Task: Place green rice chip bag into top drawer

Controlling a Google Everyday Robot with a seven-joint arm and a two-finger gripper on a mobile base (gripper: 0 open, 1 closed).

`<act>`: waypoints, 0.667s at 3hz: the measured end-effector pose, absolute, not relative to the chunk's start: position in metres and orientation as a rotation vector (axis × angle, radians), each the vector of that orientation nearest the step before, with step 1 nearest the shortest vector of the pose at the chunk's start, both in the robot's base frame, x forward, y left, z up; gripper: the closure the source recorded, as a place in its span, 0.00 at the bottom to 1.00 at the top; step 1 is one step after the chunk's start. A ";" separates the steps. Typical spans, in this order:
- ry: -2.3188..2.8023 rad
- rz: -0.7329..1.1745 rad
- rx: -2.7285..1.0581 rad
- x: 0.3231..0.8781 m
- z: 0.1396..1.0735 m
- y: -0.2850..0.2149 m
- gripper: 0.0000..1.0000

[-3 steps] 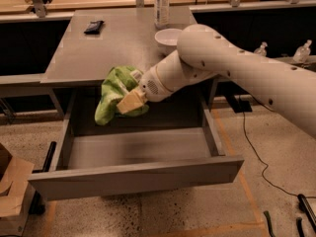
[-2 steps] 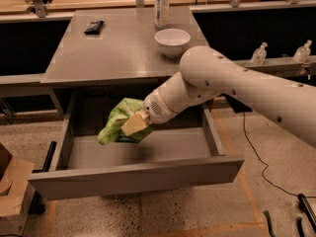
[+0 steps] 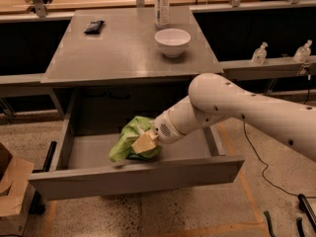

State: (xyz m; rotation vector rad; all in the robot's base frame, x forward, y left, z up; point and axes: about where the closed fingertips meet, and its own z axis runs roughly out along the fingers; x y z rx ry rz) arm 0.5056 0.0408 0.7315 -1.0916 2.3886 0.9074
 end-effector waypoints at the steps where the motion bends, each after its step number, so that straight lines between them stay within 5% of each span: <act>1: 2.354 0.883 -1.108 0.521 0.727 0.041 0.61; 2: 2.311 0.862 -1.191 0.541 0.734 0.054 0.38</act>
Offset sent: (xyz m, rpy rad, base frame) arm 0.0660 0.0376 0.0192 -0.0197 -0.1306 0.1548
